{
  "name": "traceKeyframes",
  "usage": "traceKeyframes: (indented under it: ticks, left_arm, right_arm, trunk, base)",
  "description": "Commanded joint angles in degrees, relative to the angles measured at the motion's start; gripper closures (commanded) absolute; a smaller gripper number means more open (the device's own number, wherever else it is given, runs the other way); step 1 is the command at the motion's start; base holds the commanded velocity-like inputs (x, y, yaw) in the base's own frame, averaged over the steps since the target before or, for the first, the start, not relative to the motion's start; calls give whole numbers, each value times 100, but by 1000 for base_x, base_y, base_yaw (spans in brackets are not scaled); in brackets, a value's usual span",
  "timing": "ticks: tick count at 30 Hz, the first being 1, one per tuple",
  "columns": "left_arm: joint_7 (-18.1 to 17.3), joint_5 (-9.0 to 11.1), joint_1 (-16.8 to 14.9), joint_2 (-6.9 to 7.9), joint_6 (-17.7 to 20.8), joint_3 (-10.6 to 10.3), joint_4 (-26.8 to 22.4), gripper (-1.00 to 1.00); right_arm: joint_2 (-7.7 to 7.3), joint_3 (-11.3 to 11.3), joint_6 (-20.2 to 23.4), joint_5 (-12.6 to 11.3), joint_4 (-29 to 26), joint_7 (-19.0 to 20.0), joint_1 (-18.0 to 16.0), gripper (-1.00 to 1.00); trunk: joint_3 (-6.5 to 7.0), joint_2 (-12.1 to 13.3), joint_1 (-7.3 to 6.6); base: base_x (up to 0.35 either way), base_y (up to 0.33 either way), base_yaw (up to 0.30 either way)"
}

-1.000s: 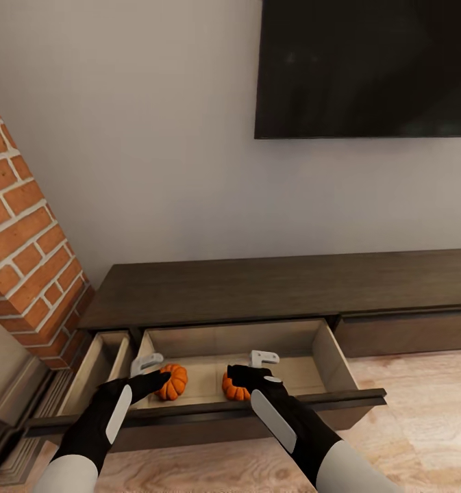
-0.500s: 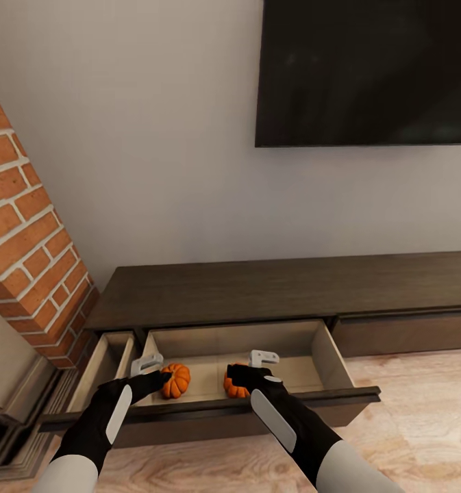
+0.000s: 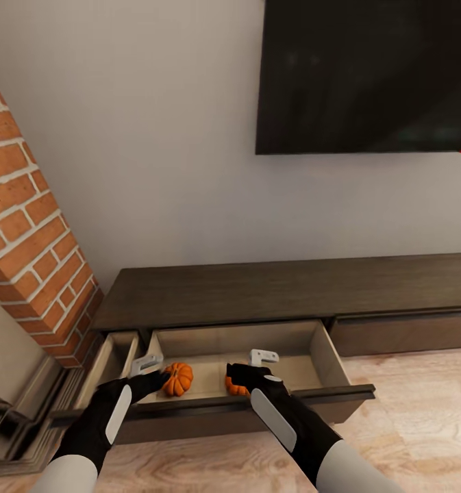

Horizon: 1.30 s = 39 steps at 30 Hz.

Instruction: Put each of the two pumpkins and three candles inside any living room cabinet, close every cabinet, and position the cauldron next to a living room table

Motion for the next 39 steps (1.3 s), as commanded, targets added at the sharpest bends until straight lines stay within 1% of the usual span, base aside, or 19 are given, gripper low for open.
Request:
traceKeyframes:
  ticks: [1,21,32,39]
  left_arm:
    - [-20,21,-2,-7,37,28,-7,-100]
    - [-21,19,-3,-11,35,28,-7,-100]
    - [-21,2,-1,-15,28,4,3,-100]
    - [-15,2,-2,-15,24,-1,28,-100]
  right_arm:
    - [-4,16,13,-35,-9,-45,-6,-100]
    - [0,25,16,6,-11,-33,-6,-100]
    - [-9,25,15,19,7,12,-6,-100]
    - [-9,25,12,24,19,21,-3,-100]
  trunk:
    - [14,39,-26]
    - [373,841,-466]
    - [373,841,-466]
    - [355,801,-444]
  base:
    - [-295,85,0]
    - [-311,93,0]
    - [-295,20,0]
    - [-128,0,0]
